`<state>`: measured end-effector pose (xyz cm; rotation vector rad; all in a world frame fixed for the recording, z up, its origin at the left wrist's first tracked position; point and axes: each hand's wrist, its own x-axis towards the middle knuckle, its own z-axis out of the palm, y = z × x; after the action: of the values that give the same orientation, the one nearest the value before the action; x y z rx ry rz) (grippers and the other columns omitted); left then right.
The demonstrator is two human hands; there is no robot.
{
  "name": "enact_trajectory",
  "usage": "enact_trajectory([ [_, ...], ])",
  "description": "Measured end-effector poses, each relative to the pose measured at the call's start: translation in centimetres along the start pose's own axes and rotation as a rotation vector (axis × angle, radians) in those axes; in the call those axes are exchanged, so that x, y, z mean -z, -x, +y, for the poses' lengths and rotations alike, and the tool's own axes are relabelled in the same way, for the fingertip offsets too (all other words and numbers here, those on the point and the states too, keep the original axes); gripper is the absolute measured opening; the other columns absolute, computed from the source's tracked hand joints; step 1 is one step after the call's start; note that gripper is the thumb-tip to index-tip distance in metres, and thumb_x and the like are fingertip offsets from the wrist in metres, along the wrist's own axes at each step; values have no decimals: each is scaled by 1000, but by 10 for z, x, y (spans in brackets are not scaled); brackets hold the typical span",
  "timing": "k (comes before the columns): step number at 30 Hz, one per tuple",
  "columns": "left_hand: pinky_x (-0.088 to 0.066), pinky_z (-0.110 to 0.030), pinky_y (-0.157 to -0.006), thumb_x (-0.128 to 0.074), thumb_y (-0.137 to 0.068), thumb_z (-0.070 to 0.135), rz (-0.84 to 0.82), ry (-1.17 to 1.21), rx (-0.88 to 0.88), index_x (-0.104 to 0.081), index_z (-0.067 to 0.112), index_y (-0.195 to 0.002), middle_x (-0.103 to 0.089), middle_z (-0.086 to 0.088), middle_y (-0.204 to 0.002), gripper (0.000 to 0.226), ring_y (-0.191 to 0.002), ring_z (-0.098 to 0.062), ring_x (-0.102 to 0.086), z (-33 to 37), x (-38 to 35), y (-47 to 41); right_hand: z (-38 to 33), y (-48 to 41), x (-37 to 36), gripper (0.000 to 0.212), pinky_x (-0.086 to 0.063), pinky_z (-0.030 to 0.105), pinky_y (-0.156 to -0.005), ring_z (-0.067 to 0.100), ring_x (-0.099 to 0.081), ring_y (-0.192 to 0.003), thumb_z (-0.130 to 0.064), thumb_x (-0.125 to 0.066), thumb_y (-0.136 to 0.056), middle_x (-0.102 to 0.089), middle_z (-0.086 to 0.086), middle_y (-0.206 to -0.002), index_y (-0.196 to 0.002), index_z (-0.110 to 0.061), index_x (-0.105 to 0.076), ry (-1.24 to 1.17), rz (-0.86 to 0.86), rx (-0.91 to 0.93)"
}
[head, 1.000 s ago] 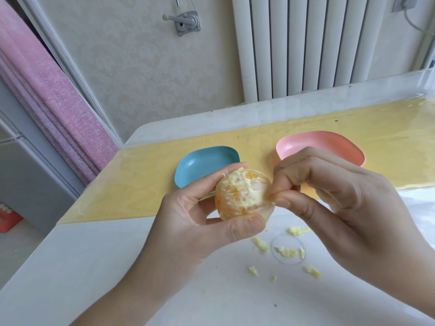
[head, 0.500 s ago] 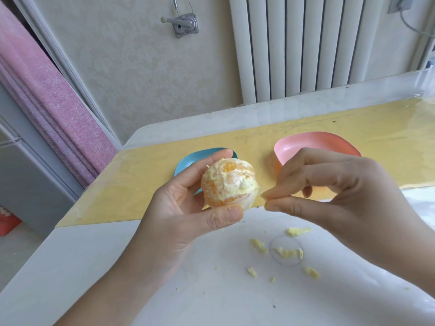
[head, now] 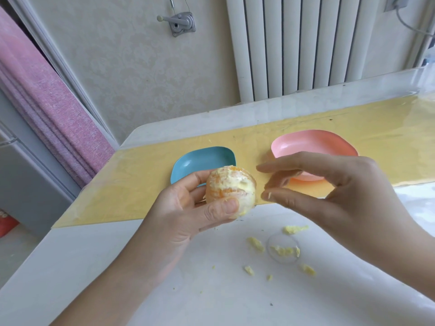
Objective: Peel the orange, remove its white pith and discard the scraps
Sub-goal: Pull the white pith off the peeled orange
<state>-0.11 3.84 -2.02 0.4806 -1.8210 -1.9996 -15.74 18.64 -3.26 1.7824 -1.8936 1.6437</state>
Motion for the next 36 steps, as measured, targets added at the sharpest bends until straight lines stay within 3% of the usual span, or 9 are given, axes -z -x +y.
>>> enact_trajectory([
  [3, -55, -24, -71, -79, -55, 24, -52, -27, 34, -72, 12, -102, -73, -9, -100, 49, -89, -18, -70, 0, -1, 2, -2, -1, 0, 27, -44, 11, -73, 8, -63, -85, -37, -73, -76, -65, -12, -85, -102, -29, -71, -72, -28, 45],
  [7, -54, -23, -71, -88, -50, 43, -132, -45, 67, -72, 14, -106, -72, -8, -101, 65, -91, -17, -69, 0, -4, 4, -2, 0, -5, 17, -43, 10, -71, 8, -64, -83, -27, -72, -81, -64, -11, -86, -97, -23, -75, -173, -36, 63],
  [12, -55, -24, -69, -89, -52, 39, -158, 54, 121, -72, 11, -105, -72, -8, -97, 63, -87, -16, -69, -1, -7, 3, -6, 2, -7, 14, -36, 0, -70, -5, -56, -80, -21, -63, -86, -62, -9, -82, -91, -17, -74, 86, 50, 204],
  [18, -56, -25, -69, -89, -53, 40, -186, 147, 177, -71, 7, -106, -70, -12, -102, 64, -91, -22, -68, -5, -9, 3, -3, 2, -8, 16, -37, 4, -75, 1, -54, -80, -18, -56, -90, -60, -5, -83, -86, -11, -70, 210, 82, 249],
  [27, -57, -25, -68, -89, -56, 33, -151, 309, 129, -74, 4, -100, -71, -17, -103, 55, -94, -30, -70, 3, 3, -1, 1, 1, -8, 17, -39, 8, -75, 1, -57, -84, -21, -53, -93, -60, -10, -89, -90, -14, -69, 145, -7, 228],
  [31, -56, -25, -73, -92, -51, 28, -85, 261, 73, -73, 7, -103, -70, -13, -107, 59, -95, -21, -68, 1, 9, -5, 6, 0, -8, 23, -42, 16, -76, 11, -56, -89, -27, -52, -93, -61, -9, -94, -96, -20, -74, 205, -79, 204],
  [33, -55, -24, -75, -91, -50, 24, -43, 200, 32, -72, 8, -106, -70, -12, -108, 62, -95, -19, -68, 0, 11, -8, 11, 1, -9, 18, -45, 22, -72, 12, -57, -83, -29, -59, -89, -64, -10, -92, -92, -25, -76, 327, -103, 204],
  [36, -54, -23, -77, -86, -51, 15, 40, 77, -17, -71, 13, -107, -71, -10, -107, 59, -96, -18, -68, -2, 13, -10, 17, 4, -12, 9, -43, 27, -69, 11, -58, -65, -26, -69, -75, -66, -15, -73, -78, -29, -77, 442, -150, 200],
])
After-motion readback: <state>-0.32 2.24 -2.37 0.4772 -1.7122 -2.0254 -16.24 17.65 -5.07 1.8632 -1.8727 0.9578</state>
